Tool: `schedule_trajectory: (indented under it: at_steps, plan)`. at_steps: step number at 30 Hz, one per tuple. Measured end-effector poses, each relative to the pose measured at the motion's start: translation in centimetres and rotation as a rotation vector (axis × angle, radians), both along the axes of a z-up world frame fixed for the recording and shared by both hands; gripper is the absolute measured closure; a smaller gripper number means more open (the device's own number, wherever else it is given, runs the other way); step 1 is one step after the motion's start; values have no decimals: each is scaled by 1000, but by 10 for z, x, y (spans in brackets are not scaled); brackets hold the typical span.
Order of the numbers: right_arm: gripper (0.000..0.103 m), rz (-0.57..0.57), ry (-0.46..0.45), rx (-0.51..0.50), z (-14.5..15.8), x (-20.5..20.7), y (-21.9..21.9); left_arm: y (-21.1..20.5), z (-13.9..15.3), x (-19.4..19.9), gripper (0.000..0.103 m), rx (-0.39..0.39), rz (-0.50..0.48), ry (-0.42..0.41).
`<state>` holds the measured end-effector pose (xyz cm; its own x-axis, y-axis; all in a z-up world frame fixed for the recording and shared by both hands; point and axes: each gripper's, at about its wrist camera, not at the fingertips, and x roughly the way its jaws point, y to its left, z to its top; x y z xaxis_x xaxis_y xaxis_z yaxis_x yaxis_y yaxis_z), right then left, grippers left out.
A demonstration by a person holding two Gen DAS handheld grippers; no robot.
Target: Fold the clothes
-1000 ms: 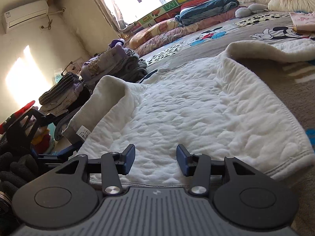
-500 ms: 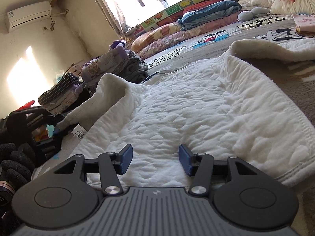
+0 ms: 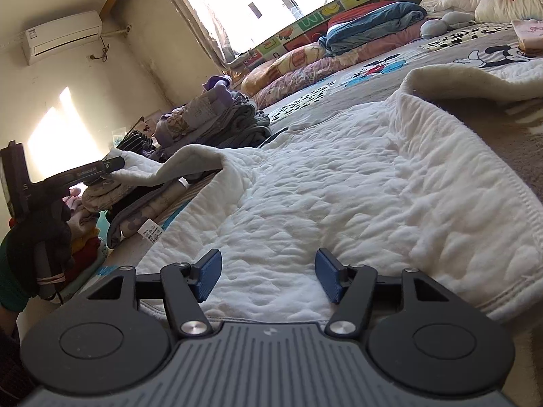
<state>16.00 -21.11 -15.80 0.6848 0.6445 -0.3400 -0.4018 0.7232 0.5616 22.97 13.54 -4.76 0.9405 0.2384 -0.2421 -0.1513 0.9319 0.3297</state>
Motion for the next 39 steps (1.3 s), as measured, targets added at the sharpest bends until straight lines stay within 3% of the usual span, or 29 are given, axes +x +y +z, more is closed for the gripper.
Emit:
schedule_trajectory:
  at_steps: [9,18,29,32,35,37,39]
  plan:
    - [41,3,-13,22,-3,-2,-3,39,-22,49,98,7,18,54]
    - [41,3,-22,28,-4,-3,-3,59,-52,71,98,38,89,157]
    - [41,6,-22,30,-4,-1,-6,70,-75,83,96,12,171,311]
    - [41,7,-22,33,-4,-1,-7,72,-80,86,89,5,191,345]
    - [41,9,-22,38,-5,-1,-7,75,-78,86,68,-3,230,356]
    - [41,10,-24,43,-5,-2,-8,81,-72,82,57,-50,254,352]
    - [41,11,-25,49,-6,-2,-9,87,-63,76,56,-116,291,332]
